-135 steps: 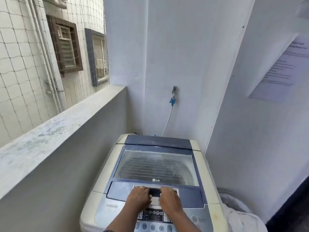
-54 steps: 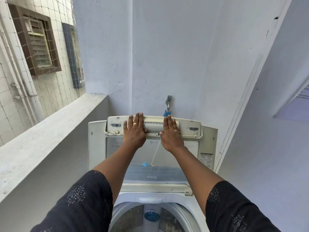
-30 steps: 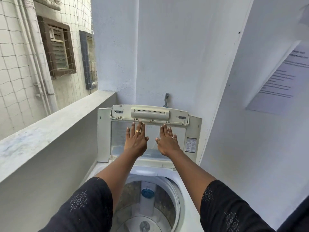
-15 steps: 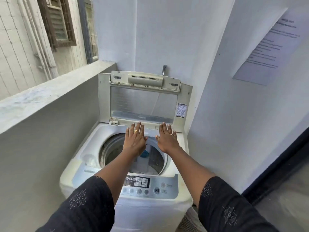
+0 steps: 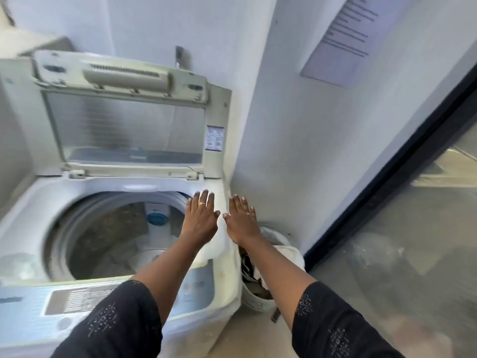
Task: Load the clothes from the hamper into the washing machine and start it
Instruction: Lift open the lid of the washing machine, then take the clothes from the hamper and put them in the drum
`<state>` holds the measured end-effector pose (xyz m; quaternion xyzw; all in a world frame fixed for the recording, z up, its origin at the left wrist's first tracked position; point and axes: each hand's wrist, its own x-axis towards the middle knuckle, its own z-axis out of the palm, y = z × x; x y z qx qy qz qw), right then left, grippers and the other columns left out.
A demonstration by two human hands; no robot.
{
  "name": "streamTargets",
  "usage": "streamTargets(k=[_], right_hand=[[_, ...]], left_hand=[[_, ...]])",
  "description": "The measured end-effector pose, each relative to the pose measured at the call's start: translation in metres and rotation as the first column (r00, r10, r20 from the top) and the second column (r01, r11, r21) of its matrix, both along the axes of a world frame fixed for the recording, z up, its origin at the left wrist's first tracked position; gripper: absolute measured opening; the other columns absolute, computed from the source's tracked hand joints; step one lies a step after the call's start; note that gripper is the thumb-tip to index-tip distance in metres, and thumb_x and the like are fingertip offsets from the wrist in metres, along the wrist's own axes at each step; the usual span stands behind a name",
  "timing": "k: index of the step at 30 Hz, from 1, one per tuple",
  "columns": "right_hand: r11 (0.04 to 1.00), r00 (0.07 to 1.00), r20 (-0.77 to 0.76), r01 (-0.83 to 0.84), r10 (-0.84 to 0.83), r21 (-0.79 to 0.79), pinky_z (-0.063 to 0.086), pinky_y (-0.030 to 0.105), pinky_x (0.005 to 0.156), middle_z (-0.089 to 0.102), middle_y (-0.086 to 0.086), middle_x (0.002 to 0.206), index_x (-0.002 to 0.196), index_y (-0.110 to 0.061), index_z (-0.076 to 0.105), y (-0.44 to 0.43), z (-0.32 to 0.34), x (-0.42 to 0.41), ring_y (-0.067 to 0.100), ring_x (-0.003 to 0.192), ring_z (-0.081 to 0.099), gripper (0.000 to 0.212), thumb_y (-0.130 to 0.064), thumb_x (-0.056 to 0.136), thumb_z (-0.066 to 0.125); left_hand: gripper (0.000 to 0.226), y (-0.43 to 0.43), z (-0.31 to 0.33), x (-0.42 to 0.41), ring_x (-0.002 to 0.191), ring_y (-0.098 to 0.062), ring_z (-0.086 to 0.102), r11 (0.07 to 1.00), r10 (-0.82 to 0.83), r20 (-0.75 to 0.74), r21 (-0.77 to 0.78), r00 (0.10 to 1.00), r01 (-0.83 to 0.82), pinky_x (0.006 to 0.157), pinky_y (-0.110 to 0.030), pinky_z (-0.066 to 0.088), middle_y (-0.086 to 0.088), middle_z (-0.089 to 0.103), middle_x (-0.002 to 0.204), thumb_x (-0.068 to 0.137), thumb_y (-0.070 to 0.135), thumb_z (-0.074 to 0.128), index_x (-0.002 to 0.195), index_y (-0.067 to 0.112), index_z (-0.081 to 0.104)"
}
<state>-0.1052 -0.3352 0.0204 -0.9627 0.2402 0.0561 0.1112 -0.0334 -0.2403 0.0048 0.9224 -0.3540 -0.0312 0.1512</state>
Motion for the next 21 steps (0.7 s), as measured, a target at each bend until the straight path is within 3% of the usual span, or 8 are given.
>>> streamTargets(k=[5,12,21], right_hand=[[0.991,0.991,-0.058,0.125,-0.122,0.056,-0.003,0.04,0.118,-0.008,0.002,0.16,0.151,-0.01,-0.001,-0.066,-0.021,-0.024,0.02,0.147,-0.01,0.055,-0.027,0.103,0.021],[0.957,0.963,-0.092,0.264,-0.255,0.118,-0.001,0.042,0.118,-0.006,0.004,0.16,0.151,-0.009,0.001,-0.181,-0.071,-0.059,0.022,0.147,-0.009,0.053,-0.025,0.104,0.02],[0.885,0.902,-0.274,0.4,-0.334,0.238,0.016,0.042,0.116,0.018,0.008,0.156,0.147,-0.007,0.02,-0.315,-0.205,-0.112,0.029,0.145,0.01,0.049,-0.028,0.103,0.023]], left_hand=[[0.058,-0.068,-0.028,-0.028,0.147,-0.027,-0.001,0.991,-0.132,-0.113,-0.032,0.985,0.129,0.119,-0.04,0.0,-0.008,0.005,0.159,0.1,0.039,0.024,0.149,0.01,0.01],[0.053,-0.175,-0.066,-0.047,0.146,-0.03,0.001,0.984,-0.163,-0.128,0.048,0.978,0.171,0.119,-0.041,0.001,-0.01,0.006,0.158,0.1,0.027,0.028,0.147,0.009,0.015],[0.062,-0.265,-0.208,-0.065,0.146,-0.029,0.003,0.923,-0.01,-0.294,0.365,0.956,0.122,0.119,-0.041,0.003,-0.008,0.006,0.158,0.097,0.034,0.038,0.148,0.013,0.011]])
